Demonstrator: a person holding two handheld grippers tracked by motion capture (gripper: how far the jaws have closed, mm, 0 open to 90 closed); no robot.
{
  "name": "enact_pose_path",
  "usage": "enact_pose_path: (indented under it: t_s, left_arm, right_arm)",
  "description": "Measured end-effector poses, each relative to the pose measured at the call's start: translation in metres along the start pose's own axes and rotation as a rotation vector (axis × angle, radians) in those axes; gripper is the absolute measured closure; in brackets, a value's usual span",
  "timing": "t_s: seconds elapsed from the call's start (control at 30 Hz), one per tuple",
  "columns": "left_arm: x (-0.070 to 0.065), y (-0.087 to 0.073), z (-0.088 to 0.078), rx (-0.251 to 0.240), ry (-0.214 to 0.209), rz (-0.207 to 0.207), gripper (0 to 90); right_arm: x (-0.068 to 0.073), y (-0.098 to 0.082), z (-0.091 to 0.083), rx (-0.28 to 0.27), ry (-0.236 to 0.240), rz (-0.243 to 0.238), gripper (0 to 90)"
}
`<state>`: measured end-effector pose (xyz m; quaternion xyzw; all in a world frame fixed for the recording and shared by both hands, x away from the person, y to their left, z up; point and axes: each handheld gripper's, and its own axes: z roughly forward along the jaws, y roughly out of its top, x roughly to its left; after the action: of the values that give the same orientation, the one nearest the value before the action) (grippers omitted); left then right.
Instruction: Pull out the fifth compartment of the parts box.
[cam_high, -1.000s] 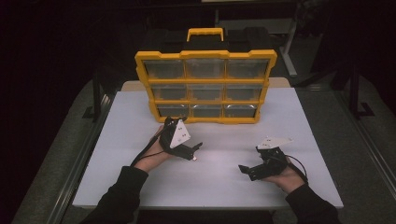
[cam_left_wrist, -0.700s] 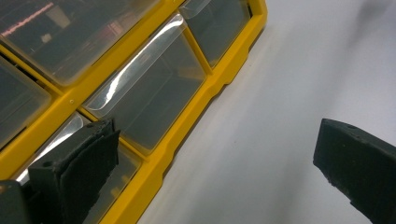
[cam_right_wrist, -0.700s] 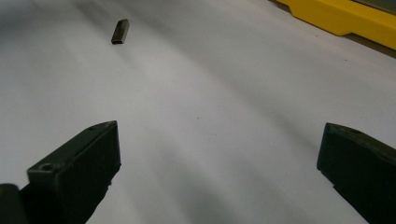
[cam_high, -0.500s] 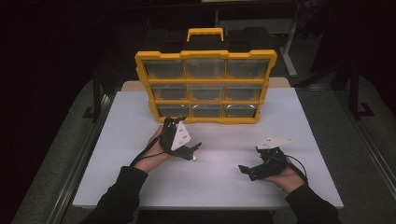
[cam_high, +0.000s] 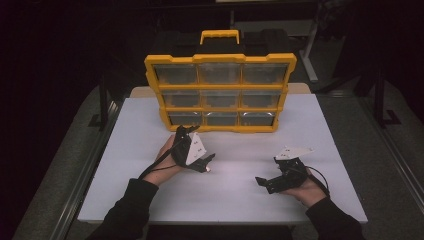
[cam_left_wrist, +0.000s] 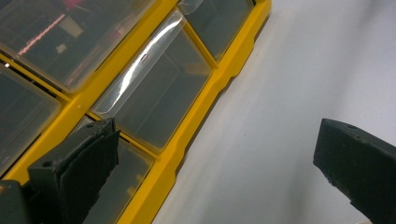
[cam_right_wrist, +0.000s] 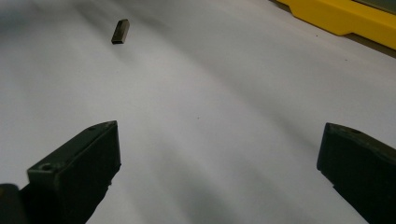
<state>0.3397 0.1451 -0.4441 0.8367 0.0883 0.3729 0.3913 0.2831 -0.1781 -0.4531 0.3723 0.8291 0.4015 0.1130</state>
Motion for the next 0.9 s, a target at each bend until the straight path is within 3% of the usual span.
enact_pose_path:
  t_s: [0.9]
  left_arm:
    - [-0.0074, -0.0023, 0.0019, 0.026, 0.062, 0.113, 0.0]
  right_arm:
    - [-0.0002, 0.0, 0.0, -0.001, -0.001, -0.003, 0.0]
